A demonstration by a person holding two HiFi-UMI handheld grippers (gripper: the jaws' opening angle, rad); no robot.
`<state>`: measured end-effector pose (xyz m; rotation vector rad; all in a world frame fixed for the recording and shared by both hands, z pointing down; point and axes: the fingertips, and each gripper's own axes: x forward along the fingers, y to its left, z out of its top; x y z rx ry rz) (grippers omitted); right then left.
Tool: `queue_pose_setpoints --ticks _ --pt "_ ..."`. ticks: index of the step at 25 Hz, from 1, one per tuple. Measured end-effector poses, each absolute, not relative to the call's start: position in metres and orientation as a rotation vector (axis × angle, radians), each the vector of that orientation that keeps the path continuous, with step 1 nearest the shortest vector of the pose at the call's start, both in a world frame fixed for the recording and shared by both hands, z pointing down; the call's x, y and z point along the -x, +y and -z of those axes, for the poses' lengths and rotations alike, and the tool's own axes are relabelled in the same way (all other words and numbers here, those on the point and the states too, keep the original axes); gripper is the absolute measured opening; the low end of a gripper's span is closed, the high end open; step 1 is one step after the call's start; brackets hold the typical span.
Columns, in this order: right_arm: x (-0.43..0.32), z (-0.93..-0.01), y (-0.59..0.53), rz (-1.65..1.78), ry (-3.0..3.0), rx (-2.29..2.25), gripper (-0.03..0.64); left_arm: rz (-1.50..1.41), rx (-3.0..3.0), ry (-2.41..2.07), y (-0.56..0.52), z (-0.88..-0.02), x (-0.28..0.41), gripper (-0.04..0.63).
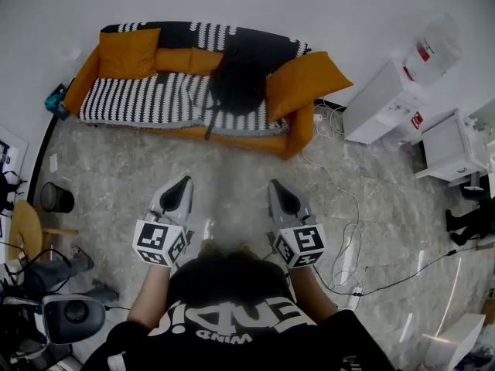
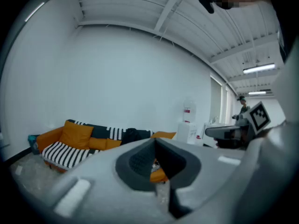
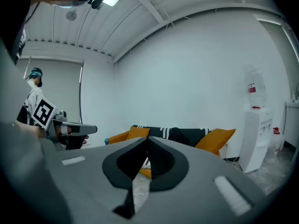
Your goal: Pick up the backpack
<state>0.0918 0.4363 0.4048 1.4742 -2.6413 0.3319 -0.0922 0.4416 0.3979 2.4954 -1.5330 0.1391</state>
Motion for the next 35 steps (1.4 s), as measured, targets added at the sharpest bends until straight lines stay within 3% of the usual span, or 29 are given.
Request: queue_pose_setpoints --ticks 22,35 --pt "-0.046 -0.431 0.405 -0.395 -2.589 -1.554 0.003 -0.175 -2.521 -1.441 0.392 -0.423 0.155 0.003" --pt "-0.055 -0.450 0.278 -0.424 -2.556 -1.597 0.002 -0.206 -2.515 -1.417 0.269 -0.440 0.152 0.003"
